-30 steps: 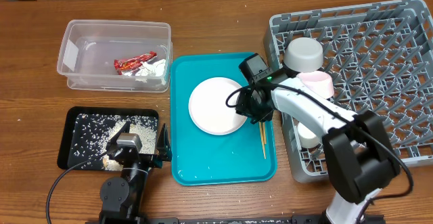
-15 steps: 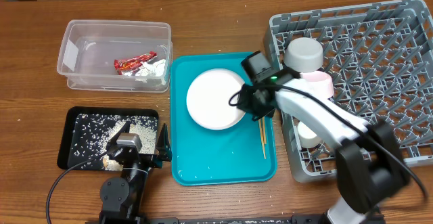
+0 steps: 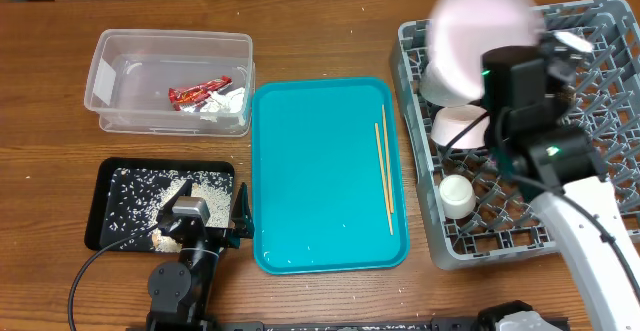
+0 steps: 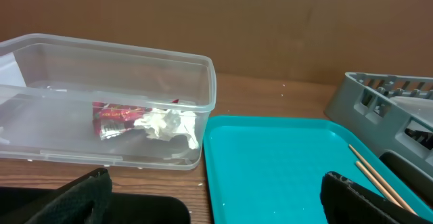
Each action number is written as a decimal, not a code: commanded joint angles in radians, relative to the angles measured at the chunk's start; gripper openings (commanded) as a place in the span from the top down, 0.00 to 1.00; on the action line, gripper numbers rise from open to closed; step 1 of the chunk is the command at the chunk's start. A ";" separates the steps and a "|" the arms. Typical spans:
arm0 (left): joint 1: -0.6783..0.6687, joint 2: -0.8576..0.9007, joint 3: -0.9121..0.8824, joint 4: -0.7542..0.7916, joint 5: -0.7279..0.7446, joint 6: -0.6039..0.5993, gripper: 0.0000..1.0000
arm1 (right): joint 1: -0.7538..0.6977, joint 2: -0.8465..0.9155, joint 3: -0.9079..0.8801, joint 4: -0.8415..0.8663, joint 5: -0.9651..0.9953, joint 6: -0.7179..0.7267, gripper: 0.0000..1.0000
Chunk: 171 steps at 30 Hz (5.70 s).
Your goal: Sort waste into correct bins and load items into the dishwasher
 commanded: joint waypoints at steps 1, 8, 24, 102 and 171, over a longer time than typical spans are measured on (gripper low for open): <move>-0.004 -0.010 -0.004 -0.002 -0.002 -0.006 0.00 | -0.092 0.052 0.013 0.006 0.297 -0.018 0.96; -0.004 -0.010 -0.004 -0.002 -0.002 -0.006 0.00 | -0.151 0.248 0.002 0.007 0.365 -0.066 0.96; -0.004 -0.010 -0.004 -0.002 -0.002 -0.006 0.00 | -0.112 0.353 -0.001 -0.051 0.237 -0.093 0.75; -0.004 -0.010 -0.004 -0.002 -0.002 -0.006 0.00 | 0.291 0.307 0.211 -0.207 -0.597 -0.193 0.96; -0.004 -0.010 -0.004 -0.002 -0.002 -0.006 0.00 | 0.352 0.536 -0.211 0.058 -0.716 -0.193 0.74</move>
